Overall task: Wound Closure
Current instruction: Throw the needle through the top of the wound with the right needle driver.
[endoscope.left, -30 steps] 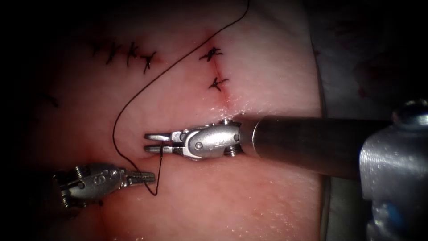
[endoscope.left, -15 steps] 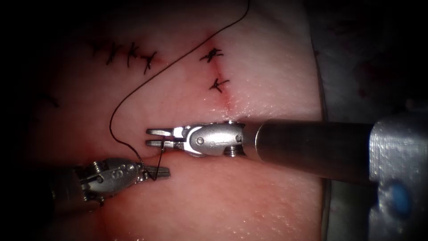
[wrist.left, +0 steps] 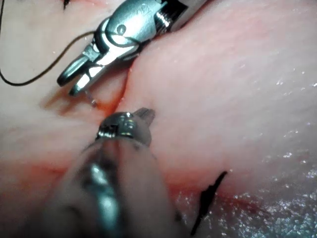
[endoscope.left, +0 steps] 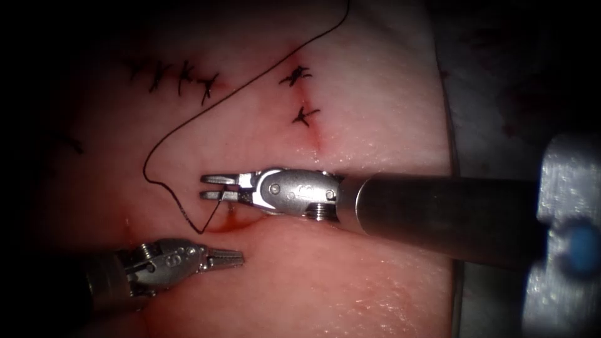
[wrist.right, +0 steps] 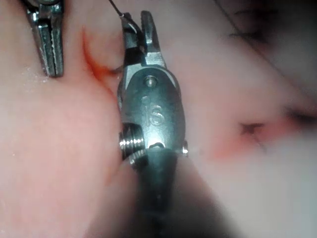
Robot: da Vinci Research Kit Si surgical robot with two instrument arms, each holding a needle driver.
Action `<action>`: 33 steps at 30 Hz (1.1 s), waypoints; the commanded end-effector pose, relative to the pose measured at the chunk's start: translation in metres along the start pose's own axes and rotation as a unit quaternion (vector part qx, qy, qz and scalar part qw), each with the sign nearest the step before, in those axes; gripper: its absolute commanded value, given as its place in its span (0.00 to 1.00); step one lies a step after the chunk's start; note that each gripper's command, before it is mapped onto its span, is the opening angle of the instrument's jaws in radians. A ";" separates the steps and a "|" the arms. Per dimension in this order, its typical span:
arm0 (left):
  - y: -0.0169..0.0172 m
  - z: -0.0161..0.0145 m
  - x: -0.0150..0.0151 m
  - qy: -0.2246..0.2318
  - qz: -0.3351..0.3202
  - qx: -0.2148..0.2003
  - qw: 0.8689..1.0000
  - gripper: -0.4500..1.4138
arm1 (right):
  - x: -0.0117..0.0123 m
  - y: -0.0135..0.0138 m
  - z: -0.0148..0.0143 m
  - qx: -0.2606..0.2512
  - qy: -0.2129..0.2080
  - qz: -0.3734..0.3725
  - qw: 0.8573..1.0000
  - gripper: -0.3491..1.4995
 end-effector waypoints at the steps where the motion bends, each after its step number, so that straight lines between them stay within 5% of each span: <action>1: -0.0002 0.0009 -0.0001 0.000 -0.001 0.000 1.000 0.00 | 0.0005 0.0009 0.0008 -0.001 0.004 0.007 1.000 0.00; 23: 0.0004 0.0007 -0.0004 -0.009 0.001 -0.003 1.000 0.00 | 0.0055 0.0058 0.0001 -0.007 0.088 0.201 0.976 0.00; 33: 0.0007 0.0001 -0.0007 -0.011 0.003 -0.008 1.000 0.00 | 0.0053 0.0058 0.0002 0.031 0.153 0.372 0.915 0.00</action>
